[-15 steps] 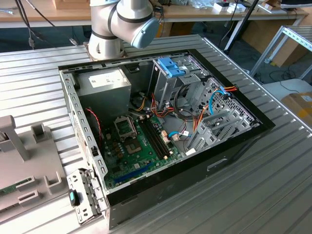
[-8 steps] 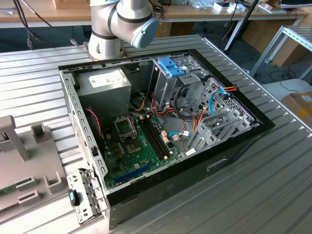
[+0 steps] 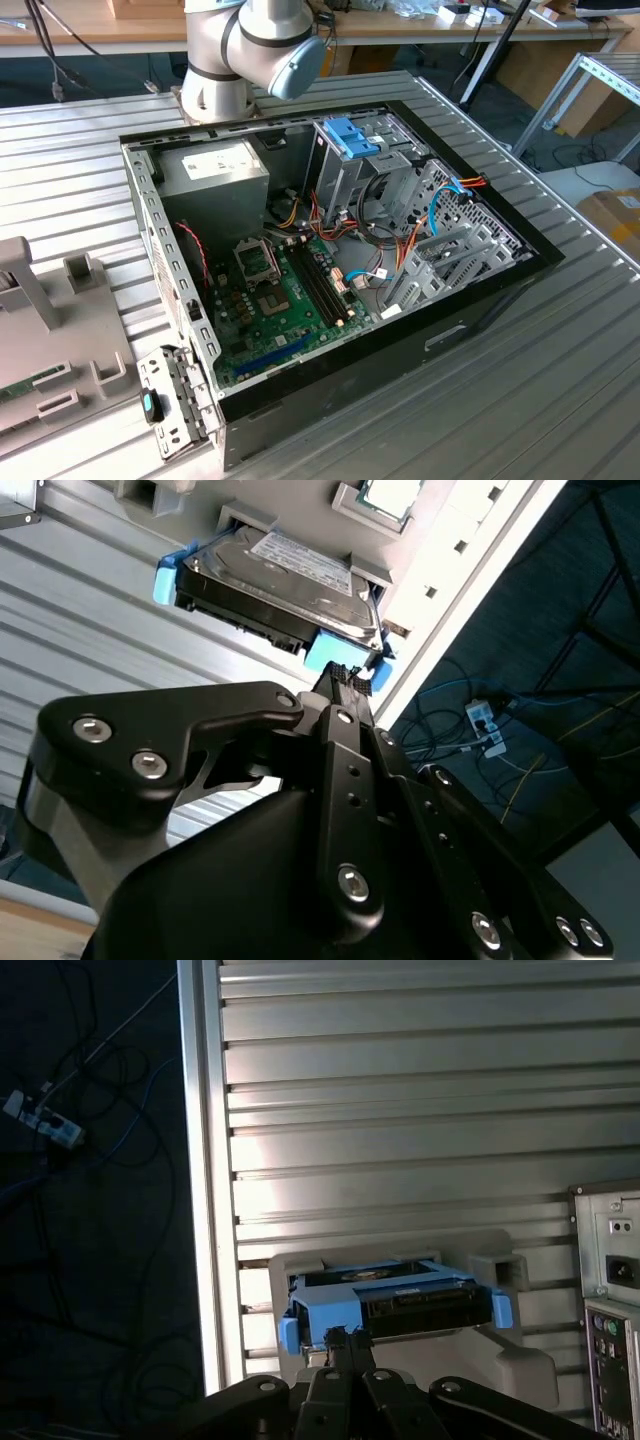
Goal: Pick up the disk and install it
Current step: 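Reach for the disk, then pick up the disk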
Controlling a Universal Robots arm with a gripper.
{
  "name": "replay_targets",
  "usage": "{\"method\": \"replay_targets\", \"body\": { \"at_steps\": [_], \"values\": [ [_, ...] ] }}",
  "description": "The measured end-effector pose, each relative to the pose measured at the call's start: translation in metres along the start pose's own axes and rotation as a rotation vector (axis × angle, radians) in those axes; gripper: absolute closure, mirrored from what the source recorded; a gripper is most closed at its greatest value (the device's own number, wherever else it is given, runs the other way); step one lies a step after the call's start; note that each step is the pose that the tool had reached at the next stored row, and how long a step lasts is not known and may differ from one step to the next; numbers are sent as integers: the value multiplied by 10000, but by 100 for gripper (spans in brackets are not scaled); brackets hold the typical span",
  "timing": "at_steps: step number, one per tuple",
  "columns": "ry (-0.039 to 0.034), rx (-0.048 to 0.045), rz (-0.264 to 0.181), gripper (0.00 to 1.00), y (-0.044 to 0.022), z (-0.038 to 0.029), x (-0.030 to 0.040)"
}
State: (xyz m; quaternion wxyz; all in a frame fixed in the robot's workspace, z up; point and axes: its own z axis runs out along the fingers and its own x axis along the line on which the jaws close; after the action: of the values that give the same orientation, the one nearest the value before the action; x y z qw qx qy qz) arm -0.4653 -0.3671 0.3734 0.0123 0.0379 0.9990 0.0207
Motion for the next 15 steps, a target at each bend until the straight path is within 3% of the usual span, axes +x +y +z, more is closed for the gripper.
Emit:
{"method": "replay_targets", "body": {
  "at_steps": [13, 14, 15],
  "values": [
    [12, 9, 1, 89, 0, 1, 0],
    [15, 9, 1, 76, 0, 1, 0],
    [18, 9, 1, 71, 0, 1, 0]
  ]
}}
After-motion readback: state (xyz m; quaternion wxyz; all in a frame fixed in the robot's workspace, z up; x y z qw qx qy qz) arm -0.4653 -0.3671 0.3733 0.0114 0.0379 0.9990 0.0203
